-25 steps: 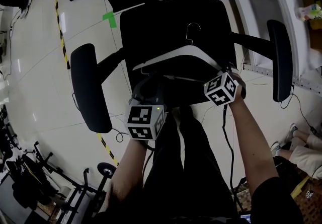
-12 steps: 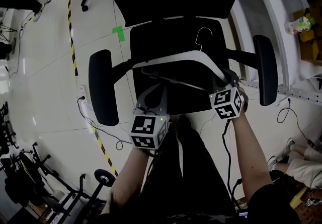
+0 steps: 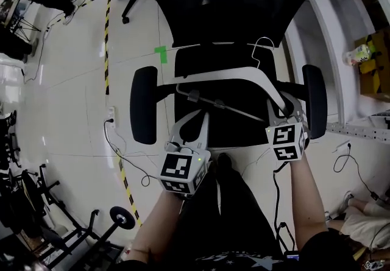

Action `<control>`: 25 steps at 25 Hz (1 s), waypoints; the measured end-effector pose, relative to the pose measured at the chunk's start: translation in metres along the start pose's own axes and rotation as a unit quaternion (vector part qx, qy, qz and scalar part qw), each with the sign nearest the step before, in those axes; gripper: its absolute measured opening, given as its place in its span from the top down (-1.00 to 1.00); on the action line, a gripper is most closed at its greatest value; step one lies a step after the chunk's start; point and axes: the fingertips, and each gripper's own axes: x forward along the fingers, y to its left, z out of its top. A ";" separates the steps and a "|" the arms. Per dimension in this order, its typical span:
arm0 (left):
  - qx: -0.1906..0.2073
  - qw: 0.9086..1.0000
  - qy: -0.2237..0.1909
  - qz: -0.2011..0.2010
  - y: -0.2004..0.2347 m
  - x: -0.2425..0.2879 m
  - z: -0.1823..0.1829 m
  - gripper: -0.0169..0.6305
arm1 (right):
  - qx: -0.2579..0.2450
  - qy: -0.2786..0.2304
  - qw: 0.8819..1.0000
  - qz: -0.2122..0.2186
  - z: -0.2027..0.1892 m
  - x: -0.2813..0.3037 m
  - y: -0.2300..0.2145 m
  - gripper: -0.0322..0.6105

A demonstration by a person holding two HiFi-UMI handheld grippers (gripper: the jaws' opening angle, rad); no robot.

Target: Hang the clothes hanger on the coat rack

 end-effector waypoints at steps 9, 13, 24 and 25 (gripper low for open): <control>-0.005 0.998 -0.064 -0.001 -0.038 -0.059 0.064 0.93 | -0.045 -0.095 0.994 0.006 0.068 -0.058 -0.011 0.51; 0.008 0.996 -0.088 0.027 -0.042 -0.095 0.082 0.93 | -0.054 -0.127 0.990 0.012 0.092 -0.089 -0.013 0.51; -0.011 0.979 -0.148 0.140 -0.013 -0.189 0.122 0.93 | -0.122 -0.221 0.963 0.096 0.194 -0.113 0.032 0.51; -0.018 0.975 -0.157 0.157 -0.009 -0.204 0.126 0.93 | -0.131 -0.232 0.958 0.109 0.206 -0.116 0.043 0.51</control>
